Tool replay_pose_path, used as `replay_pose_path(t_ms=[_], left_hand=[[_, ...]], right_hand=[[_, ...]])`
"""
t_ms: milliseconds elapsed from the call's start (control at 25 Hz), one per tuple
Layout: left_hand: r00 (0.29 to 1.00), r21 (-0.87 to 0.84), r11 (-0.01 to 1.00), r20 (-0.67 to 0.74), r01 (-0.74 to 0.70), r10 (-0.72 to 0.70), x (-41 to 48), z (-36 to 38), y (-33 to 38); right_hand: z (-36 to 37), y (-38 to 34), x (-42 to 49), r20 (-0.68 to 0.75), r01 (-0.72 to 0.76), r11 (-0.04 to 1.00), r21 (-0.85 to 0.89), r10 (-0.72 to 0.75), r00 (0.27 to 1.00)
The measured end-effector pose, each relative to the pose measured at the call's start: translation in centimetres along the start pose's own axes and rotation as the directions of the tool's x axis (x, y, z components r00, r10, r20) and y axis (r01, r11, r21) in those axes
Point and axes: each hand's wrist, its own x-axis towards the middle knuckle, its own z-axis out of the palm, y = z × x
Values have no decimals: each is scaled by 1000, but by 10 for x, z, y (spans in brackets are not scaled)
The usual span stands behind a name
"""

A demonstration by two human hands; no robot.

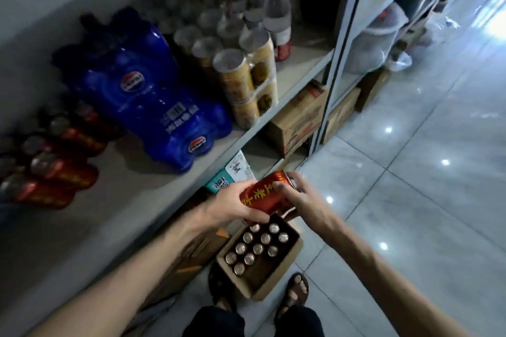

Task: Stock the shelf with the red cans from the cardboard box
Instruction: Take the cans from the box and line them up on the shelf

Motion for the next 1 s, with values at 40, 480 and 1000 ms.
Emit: replay_pose_path(t_ms=[40,480,1000], left_hand=[[1000,-16,1000,-7,-8,8,-20,-6,8],[941,-426,903,-325,-59,-92,-190,-69,-32],[773,-365,924,-616,-111,-150,-196,-123,-120]], right_hand=[[6,-17,-4,26,29,1000,-12,-29,999],[134,-136,-13,393,140,970,-197,-53,918],[263,-127,28,370,-20,994,-106,58,927]])
